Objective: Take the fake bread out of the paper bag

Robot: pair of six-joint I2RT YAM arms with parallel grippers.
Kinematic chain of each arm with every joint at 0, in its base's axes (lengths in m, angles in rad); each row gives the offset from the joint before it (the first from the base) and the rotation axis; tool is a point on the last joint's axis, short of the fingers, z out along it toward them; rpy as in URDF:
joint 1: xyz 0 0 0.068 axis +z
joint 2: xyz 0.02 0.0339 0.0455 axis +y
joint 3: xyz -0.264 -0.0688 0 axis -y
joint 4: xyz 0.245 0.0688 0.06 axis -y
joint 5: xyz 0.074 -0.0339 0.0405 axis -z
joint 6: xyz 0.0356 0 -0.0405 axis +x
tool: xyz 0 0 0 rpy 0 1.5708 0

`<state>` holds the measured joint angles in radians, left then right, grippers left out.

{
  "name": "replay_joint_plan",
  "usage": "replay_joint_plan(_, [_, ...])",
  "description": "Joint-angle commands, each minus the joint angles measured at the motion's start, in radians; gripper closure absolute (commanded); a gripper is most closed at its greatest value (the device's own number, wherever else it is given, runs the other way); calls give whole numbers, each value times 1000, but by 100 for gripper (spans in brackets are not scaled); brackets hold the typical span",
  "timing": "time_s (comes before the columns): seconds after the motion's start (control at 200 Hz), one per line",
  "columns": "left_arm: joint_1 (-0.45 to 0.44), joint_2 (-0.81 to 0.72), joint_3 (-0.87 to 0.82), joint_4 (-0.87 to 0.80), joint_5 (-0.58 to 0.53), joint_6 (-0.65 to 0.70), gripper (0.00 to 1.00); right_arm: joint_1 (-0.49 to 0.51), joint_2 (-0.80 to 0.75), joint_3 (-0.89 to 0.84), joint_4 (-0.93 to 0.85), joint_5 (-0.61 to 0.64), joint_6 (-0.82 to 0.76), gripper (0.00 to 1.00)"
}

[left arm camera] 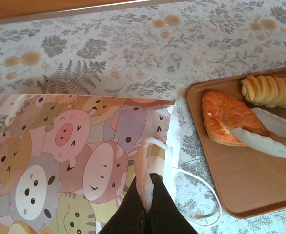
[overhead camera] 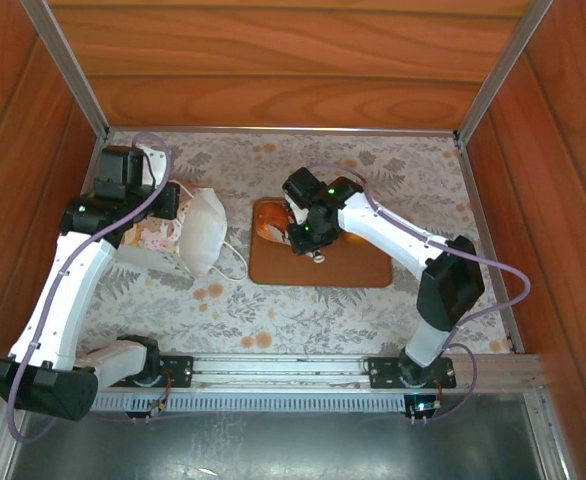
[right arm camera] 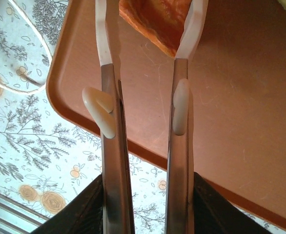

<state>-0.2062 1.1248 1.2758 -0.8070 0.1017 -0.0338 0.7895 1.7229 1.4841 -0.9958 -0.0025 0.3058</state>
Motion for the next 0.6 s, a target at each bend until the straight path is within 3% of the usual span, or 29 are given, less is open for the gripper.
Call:
replay_joint_plan(0.0, [-7,-25,4,12,3,-12,100,-8,-43,-6,41,-27,21,57])
replay_joint_plan(0.185, [-7,-16,-6,12,-8,-12,100,-8,-54,-32,47,-15,25,55])
replay_joint_plan(0.595, [-6,7,-28,12,-16,-76,100,-10,-229,-133,194,-30,29,53])
